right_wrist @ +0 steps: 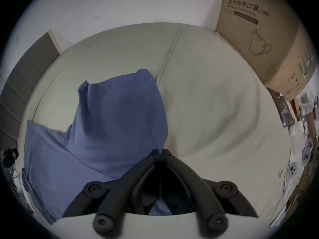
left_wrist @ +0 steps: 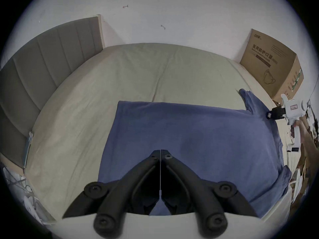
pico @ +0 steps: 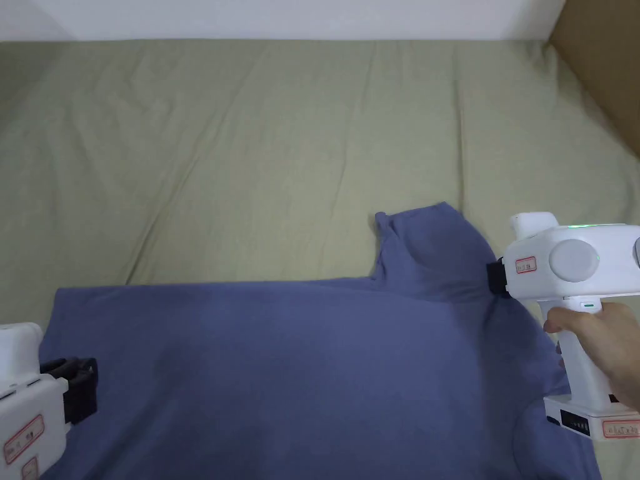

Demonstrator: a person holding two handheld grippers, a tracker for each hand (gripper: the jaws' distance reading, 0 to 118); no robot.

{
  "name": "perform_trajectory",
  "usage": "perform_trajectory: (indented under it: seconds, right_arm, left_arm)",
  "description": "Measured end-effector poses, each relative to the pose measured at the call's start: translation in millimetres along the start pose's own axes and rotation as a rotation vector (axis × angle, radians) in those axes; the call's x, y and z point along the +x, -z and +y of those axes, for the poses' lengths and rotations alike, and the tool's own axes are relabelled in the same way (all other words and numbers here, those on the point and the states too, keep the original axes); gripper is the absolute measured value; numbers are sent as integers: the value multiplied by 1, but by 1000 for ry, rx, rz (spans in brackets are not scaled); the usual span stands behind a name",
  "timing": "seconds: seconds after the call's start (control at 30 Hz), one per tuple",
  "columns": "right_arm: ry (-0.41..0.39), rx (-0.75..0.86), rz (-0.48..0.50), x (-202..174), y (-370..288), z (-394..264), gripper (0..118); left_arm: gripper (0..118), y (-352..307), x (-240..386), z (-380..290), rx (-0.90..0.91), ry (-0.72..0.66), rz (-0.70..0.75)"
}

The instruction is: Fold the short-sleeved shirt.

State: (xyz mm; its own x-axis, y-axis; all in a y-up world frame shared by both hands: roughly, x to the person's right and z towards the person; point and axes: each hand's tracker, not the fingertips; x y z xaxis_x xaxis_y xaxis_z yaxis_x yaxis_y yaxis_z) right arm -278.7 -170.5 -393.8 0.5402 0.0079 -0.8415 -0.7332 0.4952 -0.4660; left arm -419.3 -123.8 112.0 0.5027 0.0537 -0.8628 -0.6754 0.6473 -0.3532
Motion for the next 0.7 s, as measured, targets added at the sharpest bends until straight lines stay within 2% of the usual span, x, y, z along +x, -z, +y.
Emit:
perform_trajectory:
  seconds: [0.2,0.23,0.27,0.33,0.37,0.5,0.67,0.7]
  right_arm:
    - [74,26,55,10,-14,4,0]
    - [76,28,60,15,-12,6,0]
    - [70,28,55,14,-11,5,0]
    - [53,27,46,12,-9,5,0]
    - [50,24,44,11,-11,3,0]
    - [51,13,41,10,-7,3,0]
    - [60,4,45,14,-2,3,0]
    - [66,1,48,15,-1,3,0]
  left_arm:
    - [0,20,-35,21,-36,-56,0]
    - [12,28,-42,27,-42,-74,8]
    - [34,35,-49,34,-44,-103,14]
    - [89,57,-68,50,-42,-163,14]
    - [101,67,-74,58,-55,-168,9]
    - [102,105,-90,82,-84,-150,77]
    - [102,142,-92,91,-136,-146,62]
    - [99,145,-90,89,-156,-160,40]
